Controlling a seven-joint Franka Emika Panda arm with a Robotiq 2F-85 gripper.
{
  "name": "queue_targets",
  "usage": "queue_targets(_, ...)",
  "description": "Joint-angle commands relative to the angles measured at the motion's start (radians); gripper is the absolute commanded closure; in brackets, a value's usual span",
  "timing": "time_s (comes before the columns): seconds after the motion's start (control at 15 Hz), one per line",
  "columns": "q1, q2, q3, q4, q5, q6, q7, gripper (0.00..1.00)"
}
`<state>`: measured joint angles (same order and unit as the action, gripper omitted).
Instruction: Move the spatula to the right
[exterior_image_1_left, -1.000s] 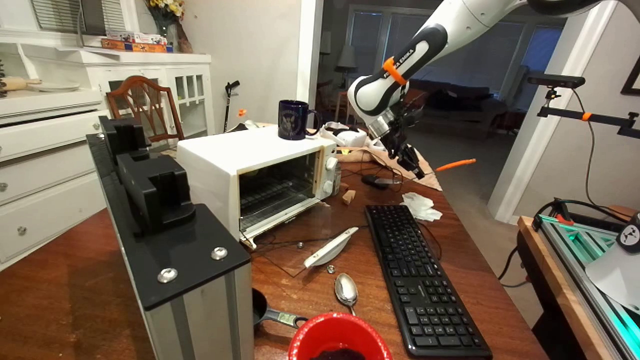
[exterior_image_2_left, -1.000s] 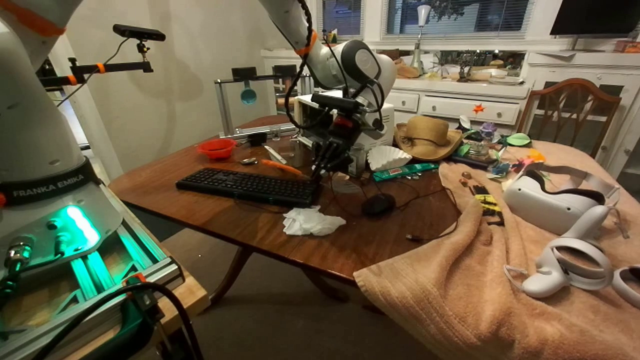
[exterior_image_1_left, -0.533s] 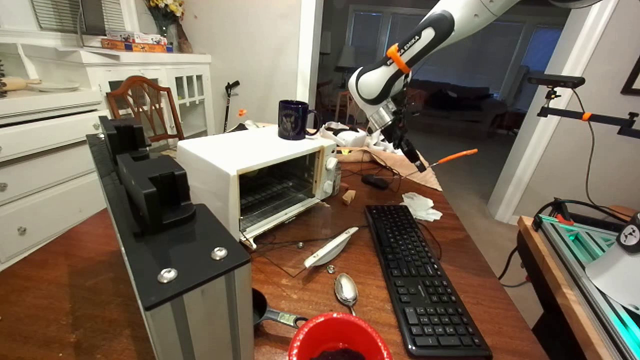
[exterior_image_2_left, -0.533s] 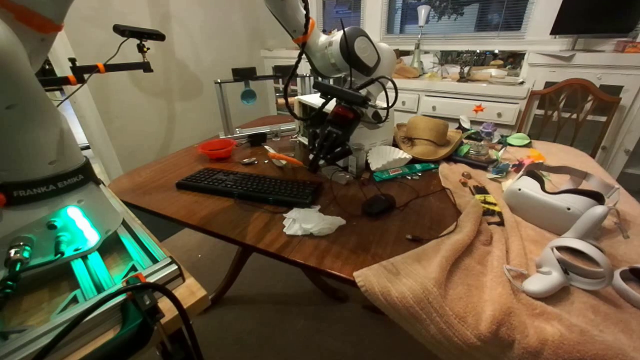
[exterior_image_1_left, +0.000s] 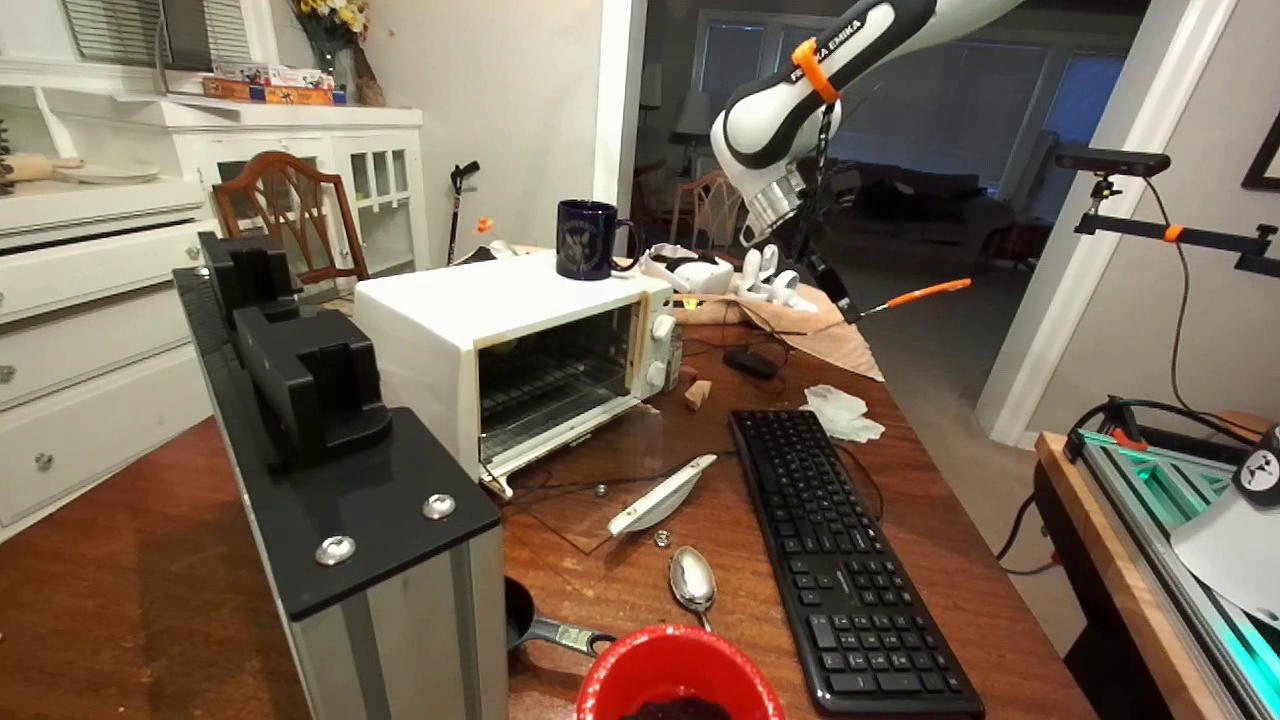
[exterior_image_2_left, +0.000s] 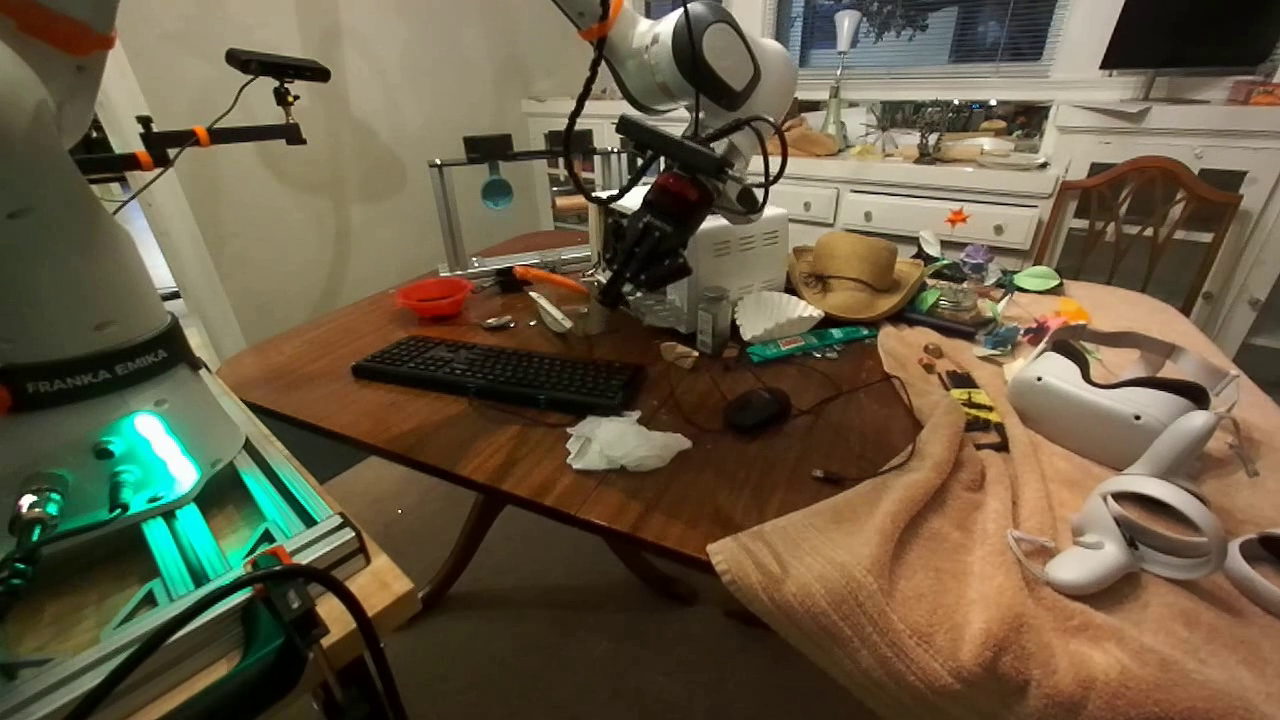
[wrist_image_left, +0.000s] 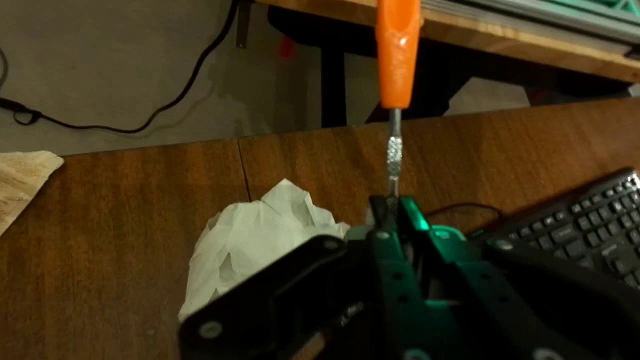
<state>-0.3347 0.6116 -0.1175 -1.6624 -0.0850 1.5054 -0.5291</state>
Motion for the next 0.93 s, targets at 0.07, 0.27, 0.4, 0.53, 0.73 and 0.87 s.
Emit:
queue_targets(0.07,-0.018,-0.058,-0.007,-0.04,0.116,0.127,0.14,0.98)
queue_targets(0.27,-0.024,-0.048,-0.027,-0.034,0.167,0.22,0.23,0.98)
queue_targets(0.4,-0.032,-0.036,-0.045,-0.034,0.187,0.286,0.287,0.98)
queue_targets(0.53,-0.048,-0.03,-0.063,-0.046,0.21,0.358,0.333,0.98)
queue_targets(0.73,-0.073,-0.019,-0.093,-0.063,0.239,0.457,0.404,0.98)
queue_targets(0.87,-0.092,-0.013,-0.113,-0.076,0.259,0.516,0.452,0.98)
